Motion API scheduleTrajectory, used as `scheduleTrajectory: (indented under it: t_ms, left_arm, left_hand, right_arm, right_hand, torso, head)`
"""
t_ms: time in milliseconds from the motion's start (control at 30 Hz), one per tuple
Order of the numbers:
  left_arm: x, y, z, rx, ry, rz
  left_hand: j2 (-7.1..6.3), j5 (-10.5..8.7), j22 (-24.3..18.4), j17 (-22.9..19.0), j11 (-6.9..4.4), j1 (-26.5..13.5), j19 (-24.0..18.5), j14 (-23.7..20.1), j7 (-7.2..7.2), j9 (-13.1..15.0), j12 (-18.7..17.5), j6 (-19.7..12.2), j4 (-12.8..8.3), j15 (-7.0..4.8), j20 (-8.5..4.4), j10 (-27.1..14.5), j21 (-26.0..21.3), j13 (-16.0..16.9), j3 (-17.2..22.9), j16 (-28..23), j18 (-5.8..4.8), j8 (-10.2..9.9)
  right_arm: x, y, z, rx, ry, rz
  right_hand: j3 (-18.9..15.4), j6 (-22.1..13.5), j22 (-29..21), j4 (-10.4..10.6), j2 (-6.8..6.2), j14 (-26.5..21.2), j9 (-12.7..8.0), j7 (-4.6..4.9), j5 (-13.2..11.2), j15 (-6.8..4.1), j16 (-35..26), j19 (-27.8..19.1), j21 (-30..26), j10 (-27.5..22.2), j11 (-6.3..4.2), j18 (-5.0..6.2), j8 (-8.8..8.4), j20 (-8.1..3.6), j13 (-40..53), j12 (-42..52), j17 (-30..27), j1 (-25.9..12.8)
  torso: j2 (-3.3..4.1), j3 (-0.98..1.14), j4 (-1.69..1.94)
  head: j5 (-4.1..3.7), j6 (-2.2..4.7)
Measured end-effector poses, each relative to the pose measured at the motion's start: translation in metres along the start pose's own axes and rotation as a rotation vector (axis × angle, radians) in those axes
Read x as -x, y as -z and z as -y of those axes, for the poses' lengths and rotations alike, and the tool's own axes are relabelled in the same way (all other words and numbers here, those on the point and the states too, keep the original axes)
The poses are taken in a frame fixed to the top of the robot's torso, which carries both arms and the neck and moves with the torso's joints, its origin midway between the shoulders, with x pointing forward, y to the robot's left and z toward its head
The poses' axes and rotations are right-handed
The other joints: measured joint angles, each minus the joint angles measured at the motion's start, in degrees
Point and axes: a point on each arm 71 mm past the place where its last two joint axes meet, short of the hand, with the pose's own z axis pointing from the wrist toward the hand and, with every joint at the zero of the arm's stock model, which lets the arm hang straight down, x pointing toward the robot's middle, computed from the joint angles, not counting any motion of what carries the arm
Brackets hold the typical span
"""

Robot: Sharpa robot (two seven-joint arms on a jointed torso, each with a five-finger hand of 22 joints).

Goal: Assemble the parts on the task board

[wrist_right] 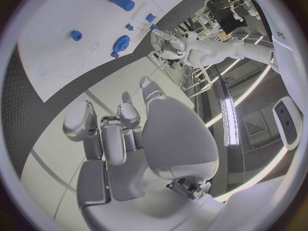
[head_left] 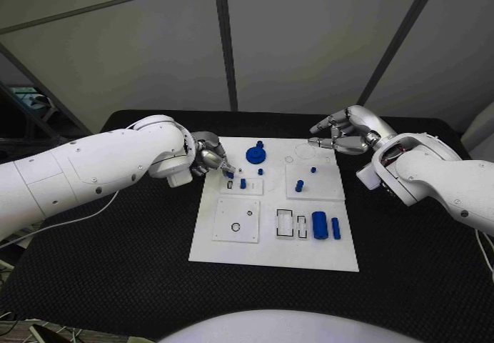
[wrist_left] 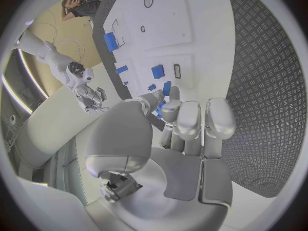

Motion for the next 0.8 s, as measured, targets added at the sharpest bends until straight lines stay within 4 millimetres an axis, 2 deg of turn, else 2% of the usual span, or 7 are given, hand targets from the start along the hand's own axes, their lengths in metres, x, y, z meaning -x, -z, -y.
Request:
scheduleTrajectory:
  t_ms: [467, 533, 600, 667, 700, 733, 800]
  left_arm:
    - [-0.0061, 0.0004, 0.0000, 0.021, -0.065, -0.014]
    - [-0.0070, 0.0005, 0.0001, 0.023, -0.072, -0.021]
    - [-0.0078, 0.0006, 0.0002, 0.026, -0.079, -0.029]
    - [-0.0086, 0.0007, 0.0001, 0.029, -0.086, -0.037]
    - [-0.0090, 0.0007, 0.0002, 0.029, -0.089, -0.040]
    - [-0.0093, 0.0008, 0.0004, 0.029, -0.092, -0.044]
    - [-0.0098, 0.0010, 0.0006, 0.030, -0.096, -0.049]
  left_hand:
    - [-0.83, 1.33, 1.05, -0.01, -0.11, -0.84, 0.61, 0.00, -0.21, 0.02, 0.00, 0.22, -0.34, 0.01, -0.21, 0.53, 0.90, 0.00, 0.97, 0.00, -0.13, 0.69]
    - [-1.13, 1.34, 1.11, -0.01, -0.11, -1.14, 0.61, 0.00, -0.21, 0.03, 0.00, 0.22, -0.39, 0.01, -0.21, 0.53, 0.90, 0.00, 1.02, 0.00, -2.69, 0.76]
    - [-1.13, 1.34, 1.11, -0.01, -0.11, -1.14, 0.61, 0.00, -0.21, 0.04, 0.00, 0.22, -0.40, 0.01, -0.21, 0.53, 0.90, 0.00, 1.02, 0.00, -2.67, 0.77]
    - [-1.13, 1.39, 1.11, -0.01, -0.11, -1.14, 0.61, 0.00, -0.21, 0.04, 0.00, 0.22, -0.40, 0.01, -0.21, 0.53, 0.90, -0.05, 1.03, 0.00, -2.61, 0.77]
    - [-1.13, 1.57, 1.11, -0.01, -0.11, -1.14, 0.61, 0.00, -0.21, 0.04, 0.00, 0.22, -0.40, 0.01, -0.22, 0.53, 0.90, -0.09, 1.03, 0.00, -2.02, 0.77]
    - [-1.13, 1.57, 1.10, -0.01, -0.11, -1.14, 0.61, 0.00, -0.21, 0.04, 0.00, 0.22, -0.40, 0.01, -0.21, 0.53, 0.90, -0.09, 1.03, 0.00, 0.47, 0.77]
    - [-1.35, 1.58, 1.10, -0.02, -0.10, -1.37, 0.61, 0.00, -0.21, 0.04, 0.00, 0.22, -0.43, 0.01, -0.22, 0.53, 0.90, -0.08, 1.05, 0.00, 0.41, 0.77]
  right_arm:
    - [0.0003, 0.0001, 0.0004, -0.001, 0.000, 0.000]
    - [0.0002, 0.0000, 0.0003, -0.001, 0.000, 0.000]
    - [0.0001, 0.0000, 0.0003, -0.001, 0.000, 0.000]
    - [0.0001, -0.0001, 0.0004, -0.001, 0.000, 0.000]
    - [0.0001, -0.0001, 0.0004, -0.001, 0.000, -0.001]
    - [0.0000, -0.0002, 0.0004, -0.001, 0.000, -0.001]
    - [0.0000, -0.0003, 0.0005, -0.001, 0.000, -0.001]
  right_hand:
    - [0.00, 0.00, 0.00, 0.00, 0.00, 0.00, 0.00, 0.00, 0.00, 0.00, 0.00, 0.00, 0.00, 0.00, 0.00, 0.00, 0.00, 0.00, 0.00, 0.00, 0.04, 0.00]
    - [0.00, 0.00, 0.00, 0.00, 0.00, 0.00, 0.00, 0.00, 0.00, 0.00, 0.00, 0.00, 0.00, 0.00, 0.00, 0.00, 0.00, 0.00, 0.00, 0.00, 0.04, 0.00]
    - [0.00, 0.00, 0.00, 0.00, 0.00, 0.00, 0.00, 0.00, 0.00, 0.00, 0.00, 0.00, 0.00, 0.00, 0.00, 0.00, 0.00, 0.00, 0.00, 0.00, 0.04, 0.00]
    - [0.00, 0.00, 0.00, 0.00, 0.00, 0.00, 0.01, 0.00, 0.00, 0.00, 0.00, 0.00, 0.00, 0.00, 0.00, 0.00, 0.00, 0.00, 0.00, 0.00, 0.04, 0.00]
    - [0.00, 0.00, 0.00, 0.00, 0.00, 0.00, 0.00, 0.00, 0.00, 0.00, 0.00, 0.00, 0.00, 0.00, 0.00, 0.00, 0.00, 0.00, 0.00, 0.00, 0.04, 0.00]
    - [0.00, 0.00, 0.00, 0.00, 0.00, 0.00, 0.00, 0.00, 0.00, 0.00, 0.00, 0.00, 0.00, 0.00, 0.00, 0.00, 0.00, 0.00, 0.00, 0.00, 0.03, 0.00]
    - [0.00, 0.00, 0.00, 0.00, 0.00, 0.00, 0.00, 0.00, 0.00, 0.00, 0.00, 0.00, 0.00, 0.00, 0.00, 0.00, 0.00, 0.00, 0.00, 0.00, 0.03, 0.00]
  torso:
    - [0.06, 0.00, -0.09]
    - [0.06, -0.01, -0.09]
    - [0.06, -0.01, -0.09]
    - [0.06, -0.01, -0.09]
    - [0.06, -0.01, -0.09]
    - [0.06, -0.01, -0.09]
    - [0.06, -0.02, -0.09]
  head:
    - [0.09, -0.23]
    - [0.09, -0.25]
    - [0.15, -0.27]
    - [0.15, -0.29]
    - [0.15, -0.31]
    - [0.15, -0.33]
    - [0.15, -0.36]
